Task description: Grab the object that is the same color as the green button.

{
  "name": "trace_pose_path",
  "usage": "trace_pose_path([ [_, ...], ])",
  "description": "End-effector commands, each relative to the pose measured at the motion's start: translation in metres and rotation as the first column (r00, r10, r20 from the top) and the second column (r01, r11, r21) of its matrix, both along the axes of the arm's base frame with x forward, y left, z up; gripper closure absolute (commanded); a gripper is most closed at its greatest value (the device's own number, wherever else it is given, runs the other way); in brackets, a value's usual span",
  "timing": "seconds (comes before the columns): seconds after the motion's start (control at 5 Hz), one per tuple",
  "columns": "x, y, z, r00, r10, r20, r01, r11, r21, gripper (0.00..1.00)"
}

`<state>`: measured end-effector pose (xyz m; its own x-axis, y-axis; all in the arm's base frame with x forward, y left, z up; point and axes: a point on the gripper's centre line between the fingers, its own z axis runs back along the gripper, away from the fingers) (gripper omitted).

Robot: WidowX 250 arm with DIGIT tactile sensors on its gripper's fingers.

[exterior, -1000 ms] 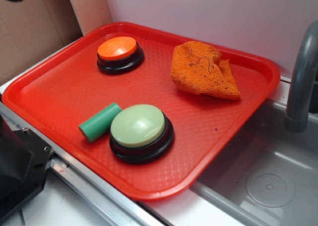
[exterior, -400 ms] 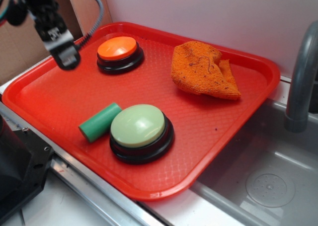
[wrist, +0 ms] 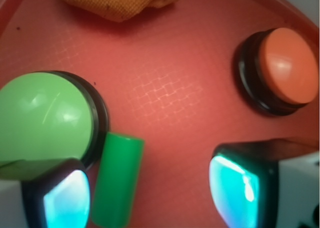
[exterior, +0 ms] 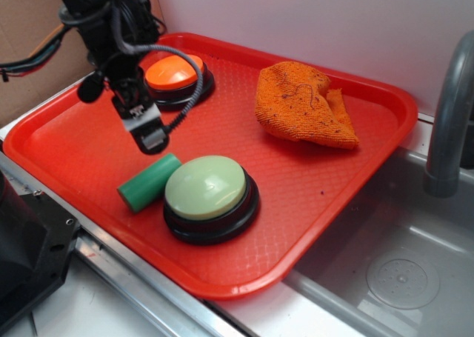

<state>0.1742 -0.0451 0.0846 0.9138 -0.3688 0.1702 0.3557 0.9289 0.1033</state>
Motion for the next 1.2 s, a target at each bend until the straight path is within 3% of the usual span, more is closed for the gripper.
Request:
trace_pose_path([
  [0.0, -0.004, 0.001, -0.015, 0.999, -0.042, 0.028, 0.043, 0.998, -0.047, 0.0],
  [0.4, -0.009, -0.001, -0.04, 0.994, -0.112, 0.013, 0.113, 0.99, -0.09, 0.0],
  [0.6, -0.005, -0.004, -0.047, 0.983, -0.175, 0.059, 0.181, 0.976, -0.118, 0.0],
  [1.0, -0.011, 0.002, -0.058, 0.989, -0.137, 0.049, 0.142, 0.98, -0.14, 0.0],
])
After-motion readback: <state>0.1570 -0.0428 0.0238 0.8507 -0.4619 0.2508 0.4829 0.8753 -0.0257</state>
